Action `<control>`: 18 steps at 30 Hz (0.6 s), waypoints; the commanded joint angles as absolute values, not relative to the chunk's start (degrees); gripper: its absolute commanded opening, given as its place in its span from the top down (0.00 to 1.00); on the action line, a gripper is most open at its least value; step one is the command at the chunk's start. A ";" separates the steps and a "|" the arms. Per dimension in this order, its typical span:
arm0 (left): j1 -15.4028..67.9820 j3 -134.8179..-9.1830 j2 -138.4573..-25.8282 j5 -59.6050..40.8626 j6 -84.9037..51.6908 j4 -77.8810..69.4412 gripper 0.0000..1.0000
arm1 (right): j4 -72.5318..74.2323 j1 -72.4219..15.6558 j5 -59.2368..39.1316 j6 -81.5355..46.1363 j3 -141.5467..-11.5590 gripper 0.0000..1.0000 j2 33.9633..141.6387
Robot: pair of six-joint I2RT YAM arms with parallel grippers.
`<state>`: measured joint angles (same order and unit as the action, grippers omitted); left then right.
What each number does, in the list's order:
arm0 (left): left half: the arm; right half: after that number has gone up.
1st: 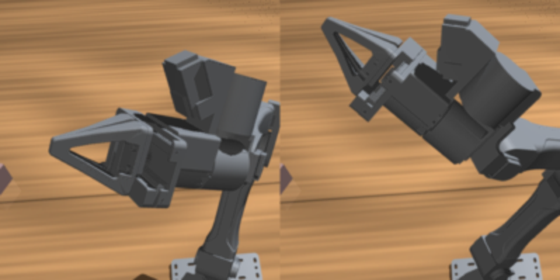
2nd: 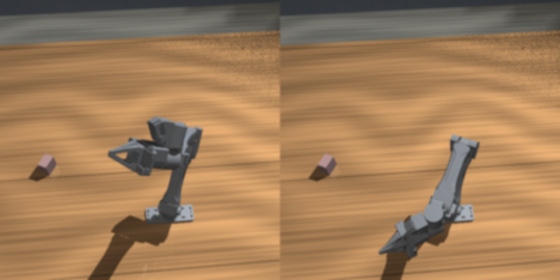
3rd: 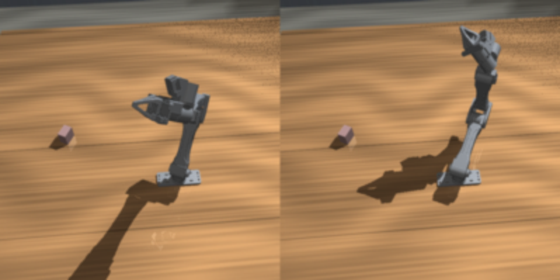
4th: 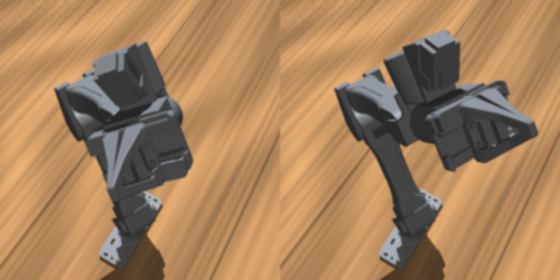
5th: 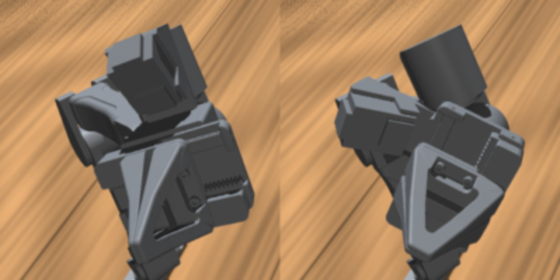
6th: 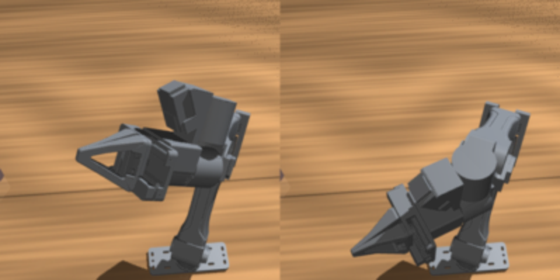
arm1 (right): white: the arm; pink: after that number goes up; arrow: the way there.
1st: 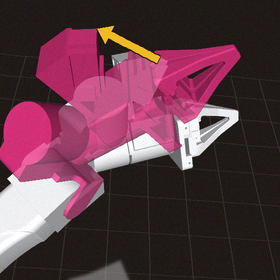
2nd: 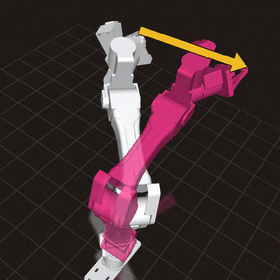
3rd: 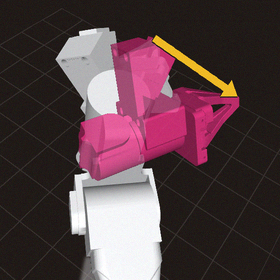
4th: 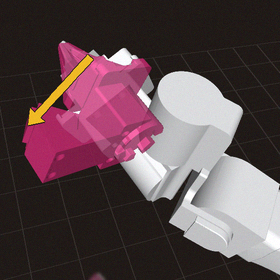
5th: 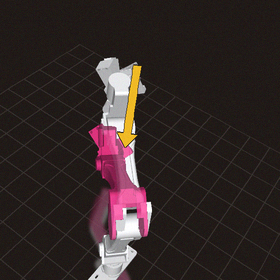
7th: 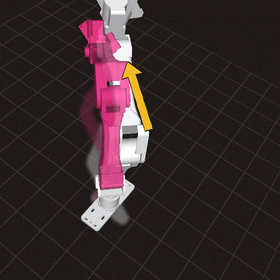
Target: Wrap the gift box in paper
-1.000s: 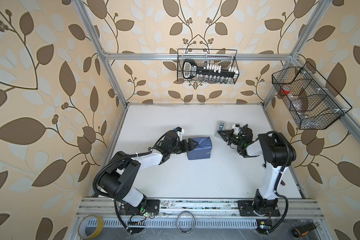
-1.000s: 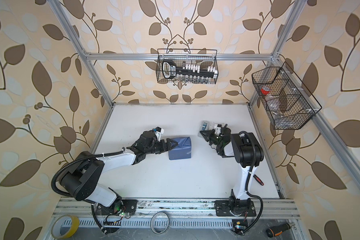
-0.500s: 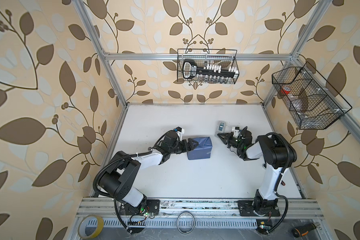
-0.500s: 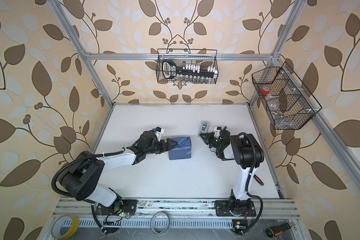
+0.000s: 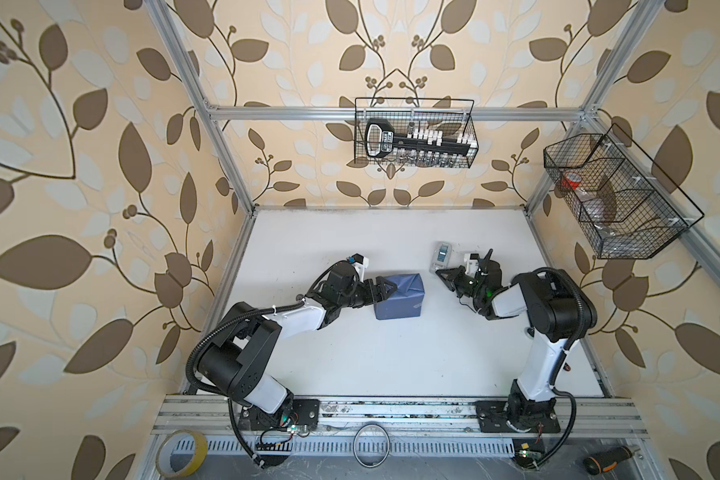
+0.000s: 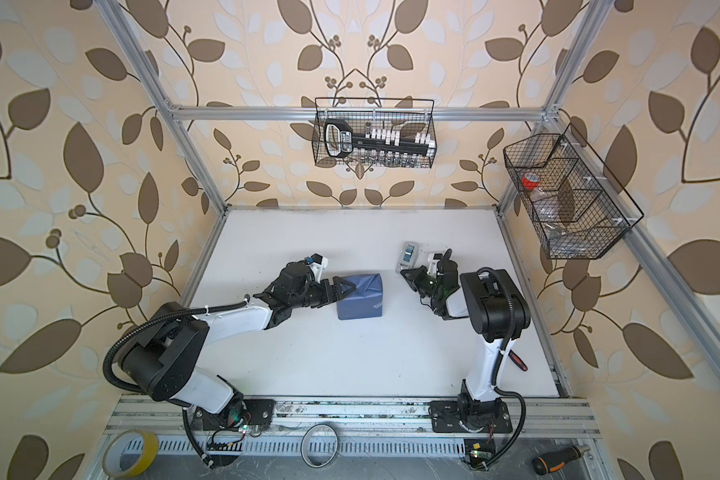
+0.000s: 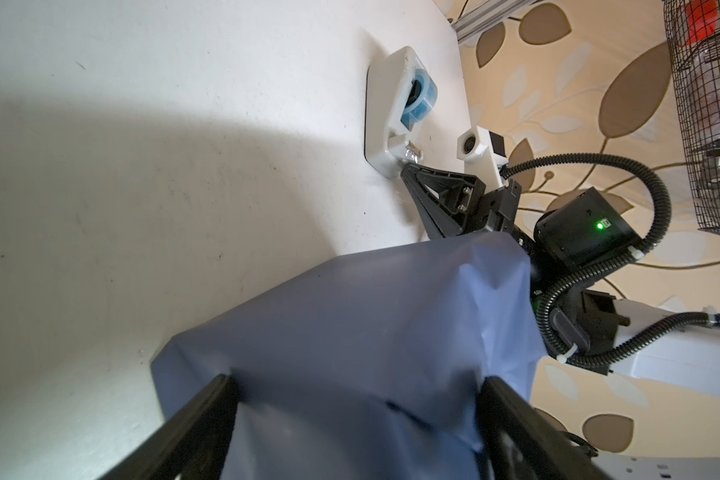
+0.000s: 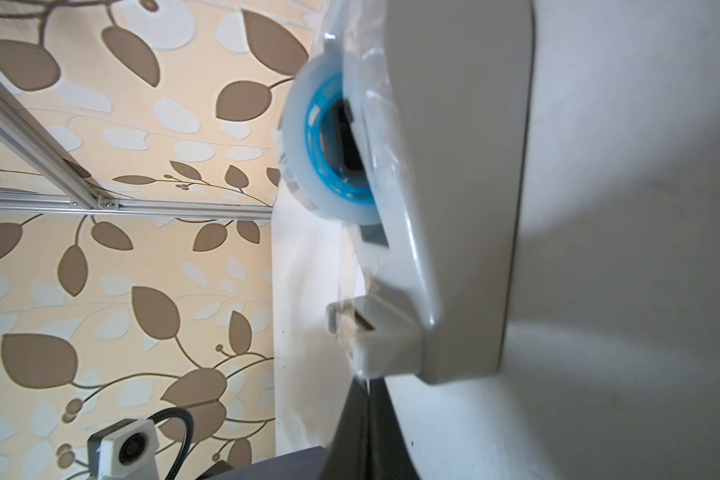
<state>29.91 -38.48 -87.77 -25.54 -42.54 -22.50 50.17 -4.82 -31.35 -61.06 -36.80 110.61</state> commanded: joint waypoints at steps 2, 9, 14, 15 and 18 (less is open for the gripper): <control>29.97 -37.43 -90.48 -24.17 -41.92 -13.89 0.09 | 38.50 -4.99 -28.18 -56.21 -36.27 1.00 110.27; 29.90 -37.50 -90.61 -24.18 -41.94 -13.89 0.09 | 34.05 -5.10 -25.96 -52.82 -36.81 1.00 109.70; 29.95 -37.37 -90.45 -24.08 -41.92 -13.79 0.09 | 31.05 -5.09 -24.82 -50.90 -37.51 1.00 108.91; 29.97 -37.35 -90.44 -24.09 -41.88 -13.76 0.09 | 30.33 -5.05 -24.70 -50.42 -37.69 1.00 108.63; 29.93 -37.32 -90.36 -24.00 -41.84 -13.79 0.09 | 29.19 -5.09 -24.69 -49.13 -37.79 1.00 107.12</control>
